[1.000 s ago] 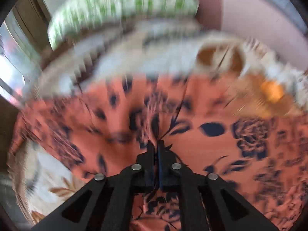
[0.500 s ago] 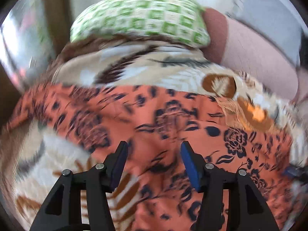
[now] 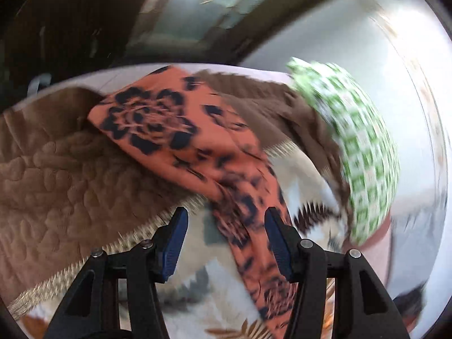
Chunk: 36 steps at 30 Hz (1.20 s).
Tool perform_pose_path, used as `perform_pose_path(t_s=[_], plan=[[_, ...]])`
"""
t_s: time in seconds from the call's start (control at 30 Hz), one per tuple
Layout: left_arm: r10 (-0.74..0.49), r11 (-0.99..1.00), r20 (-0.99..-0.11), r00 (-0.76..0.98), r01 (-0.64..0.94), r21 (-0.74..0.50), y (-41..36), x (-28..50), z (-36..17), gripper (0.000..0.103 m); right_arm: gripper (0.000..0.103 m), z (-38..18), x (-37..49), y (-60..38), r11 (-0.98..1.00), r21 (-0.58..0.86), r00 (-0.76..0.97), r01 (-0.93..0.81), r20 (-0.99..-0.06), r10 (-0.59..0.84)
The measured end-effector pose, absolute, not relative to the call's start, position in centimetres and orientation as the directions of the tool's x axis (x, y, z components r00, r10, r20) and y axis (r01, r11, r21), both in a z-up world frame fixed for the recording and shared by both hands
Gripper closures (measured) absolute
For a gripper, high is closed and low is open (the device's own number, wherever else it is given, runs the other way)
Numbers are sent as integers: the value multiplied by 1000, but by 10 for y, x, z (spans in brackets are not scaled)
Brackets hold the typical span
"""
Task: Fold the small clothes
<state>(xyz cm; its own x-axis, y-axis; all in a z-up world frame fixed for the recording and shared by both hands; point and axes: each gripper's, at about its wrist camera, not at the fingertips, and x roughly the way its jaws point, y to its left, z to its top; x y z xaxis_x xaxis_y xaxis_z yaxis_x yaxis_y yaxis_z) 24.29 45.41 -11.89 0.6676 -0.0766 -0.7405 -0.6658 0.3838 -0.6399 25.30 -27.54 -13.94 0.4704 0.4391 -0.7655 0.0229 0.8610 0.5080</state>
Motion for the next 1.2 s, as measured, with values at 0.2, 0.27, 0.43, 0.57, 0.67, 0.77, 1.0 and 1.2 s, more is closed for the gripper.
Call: perform_pose_path(t_s=[0.2, 0.27, 0.43, 0.57, 0.67, 0.77, 1.0, 1.2], plan=[[-30, 291, -732, 680, -695, -657, 478, 224, -136, 66, 25, -147, 259, -273, 866, 500, 484, 14, -761, 431], [3, 295, -742, 671, -709, -640, 484, 223, -136, 91, 25, -147, 259, -273, 866, 499, 490, 14, -759, 429], [106, 433, -762, 639, -719, -543, 473, 233, -94, 99, 25, -147, 257, -272, 866, 499, 496, -1, -752, 434], [158, 699, -657, 737, -553, -453, 398, 247, -6, 99, 25, -150, 258, -277, 849, 528, 498, 3, -737, 456], [60, 877, -560, 826, -312, -366, 295, 254, 56, 99, 25, -150, 258, -279, 842, 540, 503, 6, -729, 465], [-81, 958, -520, 850, -77, -276, 184, 255, 83, 99, 25, -146, 256, -282, 830, 557, 504, 7, -719, 478], [-335, 942, -617, 712, 270, -200, -51, 262, 26, 98, 25, -124, 231, -314, 778, 628, 571, 12, -643, 510], [-252, 939, -904, 346, 312, -143, -135, 297, -113, 66, 12, -125, 215, -346, 732, 677, 580, 72, -626, 522]])
